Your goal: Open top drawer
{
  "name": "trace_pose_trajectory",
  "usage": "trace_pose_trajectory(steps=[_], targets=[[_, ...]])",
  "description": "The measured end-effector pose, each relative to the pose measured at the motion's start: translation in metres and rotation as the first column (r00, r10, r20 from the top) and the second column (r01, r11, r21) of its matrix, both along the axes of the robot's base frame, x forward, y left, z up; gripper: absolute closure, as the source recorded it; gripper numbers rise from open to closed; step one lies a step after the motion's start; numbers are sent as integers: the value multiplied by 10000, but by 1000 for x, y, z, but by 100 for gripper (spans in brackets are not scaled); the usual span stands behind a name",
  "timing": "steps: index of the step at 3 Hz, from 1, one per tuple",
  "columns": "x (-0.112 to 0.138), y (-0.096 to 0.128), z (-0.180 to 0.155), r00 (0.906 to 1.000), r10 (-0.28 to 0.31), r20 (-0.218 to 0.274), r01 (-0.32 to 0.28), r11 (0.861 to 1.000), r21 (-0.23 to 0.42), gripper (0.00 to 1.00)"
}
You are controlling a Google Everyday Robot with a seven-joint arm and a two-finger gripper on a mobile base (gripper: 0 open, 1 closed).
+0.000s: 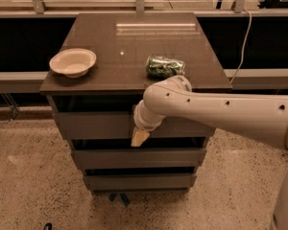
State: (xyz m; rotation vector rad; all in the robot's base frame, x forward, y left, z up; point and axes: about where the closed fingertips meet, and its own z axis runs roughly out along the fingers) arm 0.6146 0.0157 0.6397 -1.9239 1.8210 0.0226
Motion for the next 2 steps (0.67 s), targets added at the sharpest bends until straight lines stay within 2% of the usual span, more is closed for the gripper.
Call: trace_pose_trajectory(steps=[1, 2], targets=[[-3, -1, 1, 10000, 46, -79, -47, 10000, -22, 33], [-22, -5, 14, 9989, 352, -295, -349, 9993, 116, 33]])
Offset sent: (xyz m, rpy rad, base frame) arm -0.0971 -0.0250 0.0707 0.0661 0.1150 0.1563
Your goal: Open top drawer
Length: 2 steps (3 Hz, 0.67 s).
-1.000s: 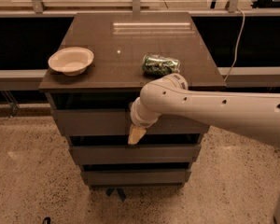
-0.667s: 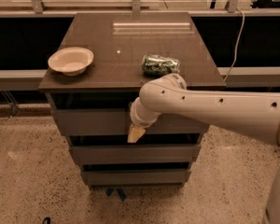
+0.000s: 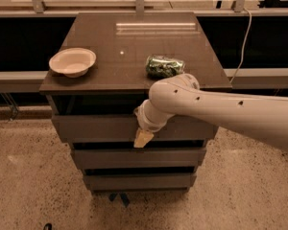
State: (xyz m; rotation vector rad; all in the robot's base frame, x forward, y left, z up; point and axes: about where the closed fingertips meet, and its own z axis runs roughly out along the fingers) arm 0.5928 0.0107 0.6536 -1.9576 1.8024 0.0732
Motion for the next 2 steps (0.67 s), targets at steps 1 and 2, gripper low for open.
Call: trace_pose_trajectory(steps=[1, 2], targets=[[0, 0, 0, 10000, 2, -1, -2, 10000, 1, 32], [-38, -7, 23, 9986, 442, -287, -435, 9987, 259, 25]])
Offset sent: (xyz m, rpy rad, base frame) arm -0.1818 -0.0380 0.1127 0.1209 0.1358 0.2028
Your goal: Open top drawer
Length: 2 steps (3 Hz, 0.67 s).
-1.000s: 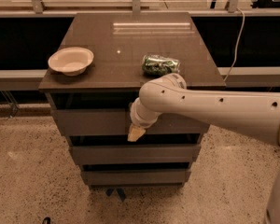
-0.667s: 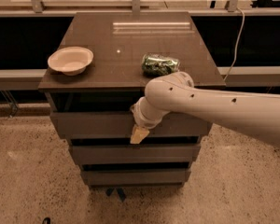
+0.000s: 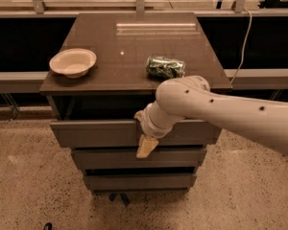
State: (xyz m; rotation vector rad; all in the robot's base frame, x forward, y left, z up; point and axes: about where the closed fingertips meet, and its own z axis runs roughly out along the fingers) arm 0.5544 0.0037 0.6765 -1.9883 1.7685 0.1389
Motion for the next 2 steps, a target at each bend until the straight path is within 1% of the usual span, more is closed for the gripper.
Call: trace_pose_trajectory(steps=[1, 2], targets=[[-17, -9, 12, 9998, 99, -153, -92, 9990, 438, 6], [-17, -8, 12, 9998, 116, -159, -109, 9990, 427, 0]])
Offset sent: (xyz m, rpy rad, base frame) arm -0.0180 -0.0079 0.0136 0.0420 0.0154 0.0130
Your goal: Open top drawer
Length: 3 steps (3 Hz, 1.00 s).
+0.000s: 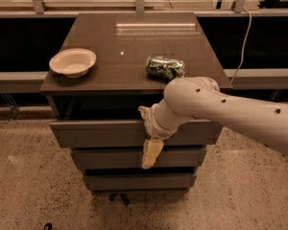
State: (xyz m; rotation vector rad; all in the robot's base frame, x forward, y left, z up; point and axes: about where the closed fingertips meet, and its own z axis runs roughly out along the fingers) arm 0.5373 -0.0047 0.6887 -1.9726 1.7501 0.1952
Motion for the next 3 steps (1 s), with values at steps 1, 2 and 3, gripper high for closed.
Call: trace_pose_trajectory(steps=[1, 2, 3], targets=[[5, 0, -2, 9999, 73, -119, -76, 9997, -242, 0], [17, -1, -14, 9970, 197, -748, -227, 9990, -391, 15], [27, -7, -27, 9869, 198, -1602, -285, 9982, -525, 32]])
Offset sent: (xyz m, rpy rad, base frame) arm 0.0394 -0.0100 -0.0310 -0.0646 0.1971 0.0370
